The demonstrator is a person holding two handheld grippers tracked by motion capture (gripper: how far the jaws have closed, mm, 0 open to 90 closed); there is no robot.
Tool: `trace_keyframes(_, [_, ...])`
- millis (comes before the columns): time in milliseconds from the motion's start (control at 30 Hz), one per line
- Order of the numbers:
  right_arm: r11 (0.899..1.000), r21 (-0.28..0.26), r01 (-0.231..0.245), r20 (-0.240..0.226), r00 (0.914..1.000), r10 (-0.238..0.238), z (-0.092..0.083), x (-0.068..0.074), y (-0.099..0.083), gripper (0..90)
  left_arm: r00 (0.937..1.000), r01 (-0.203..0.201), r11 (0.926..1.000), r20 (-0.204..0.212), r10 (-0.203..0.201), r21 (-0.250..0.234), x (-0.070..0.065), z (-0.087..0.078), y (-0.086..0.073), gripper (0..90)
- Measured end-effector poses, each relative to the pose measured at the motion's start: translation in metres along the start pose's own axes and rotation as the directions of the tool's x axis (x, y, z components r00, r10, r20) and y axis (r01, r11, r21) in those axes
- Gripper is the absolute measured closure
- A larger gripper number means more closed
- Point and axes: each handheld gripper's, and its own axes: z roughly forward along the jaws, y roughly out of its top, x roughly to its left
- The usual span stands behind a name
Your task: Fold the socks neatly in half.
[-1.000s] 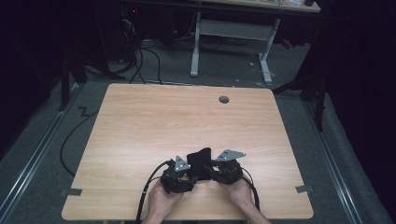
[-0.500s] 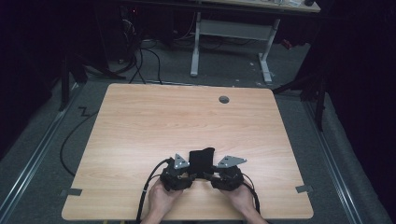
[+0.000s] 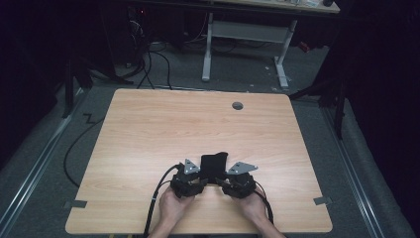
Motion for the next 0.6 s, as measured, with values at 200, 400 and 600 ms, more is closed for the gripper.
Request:
trace_keyframes(200, [1.000, -0.007, -0.025, 0.007, 0.9997, 0.025, 0.005, -0.006, 0.001, 64.5, 1.0000, 0.002, 1.0000, -0.005, -0.002, 0.000, 0.003, 0.005, 0.005, 63.5])
trace_keyframes(400, [0.999, -0.004, -0.036, 0.033, 0.9988, 0.036, 0.011, -0.011, 0.008, 64.7, 0.9995, 0.031, 0.9994, -0.010, -0.032, -0.017, 0.011, 0.010, 0.010, 64.6])
trace_keyframes(600, [0.998, -0.013, -0.064, 0.045, 0.9969, 0.064, 0.019, -0.018, 0.012, 64.1, 0.9971, 0.072, 0.9968, -0.023, -0.073, -0.034, 0.018, 0.015, 0.011, 62.6])
